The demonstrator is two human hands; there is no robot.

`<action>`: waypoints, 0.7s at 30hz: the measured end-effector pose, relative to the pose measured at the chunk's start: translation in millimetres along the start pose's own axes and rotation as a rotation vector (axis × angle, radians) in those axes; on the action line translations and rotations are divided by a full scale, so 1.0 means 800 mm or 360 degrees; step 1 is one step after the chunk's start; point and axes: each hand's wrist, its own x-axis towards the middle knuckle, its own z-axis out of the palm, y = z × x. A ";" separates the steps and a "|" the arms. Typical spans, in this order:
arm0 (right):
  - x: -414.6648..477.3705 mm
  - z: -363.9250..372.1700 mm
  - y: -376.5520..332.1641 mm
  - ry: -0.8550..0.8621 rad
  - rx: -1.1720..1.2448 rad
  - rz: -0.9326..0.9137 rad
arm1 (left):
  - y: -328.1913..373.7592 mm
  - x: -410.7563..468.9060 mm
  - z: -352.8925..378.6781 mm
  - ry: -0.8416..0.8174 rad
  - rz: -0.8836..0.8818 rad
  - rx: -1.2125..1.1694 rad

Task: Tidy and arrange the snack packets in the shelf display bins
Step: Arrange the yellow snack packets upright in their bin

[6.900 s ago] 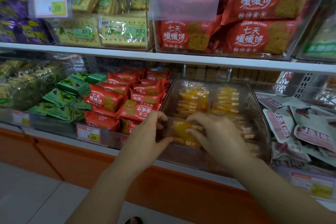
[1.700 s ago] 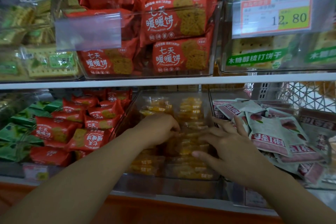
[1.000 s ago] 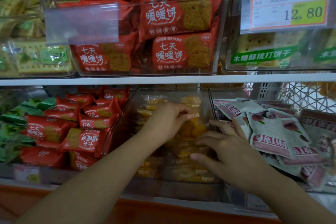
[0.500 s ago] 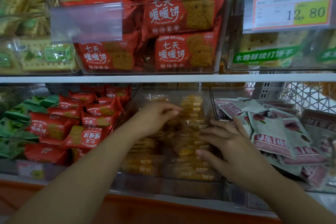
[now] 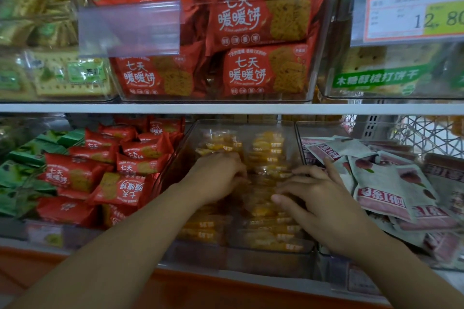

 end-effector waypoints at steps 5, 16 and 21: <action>-0.003 0.001 0.001 -0.0027 0.0020 -0.0023 | 0.023 0.008 -0.012 0.0137 0.0081 -0.0481; -0.005 0.003 0.004 -0.0023 0.0110 -0.0054 | 0.060 0.029 -0.011 0.0117 0.0155 -0.0925; -0.009 0.002 0.014 0.0157 0.0171 -0.0155 | 0.068 0.031 0.001 -0.0127 0.0101 -0.0796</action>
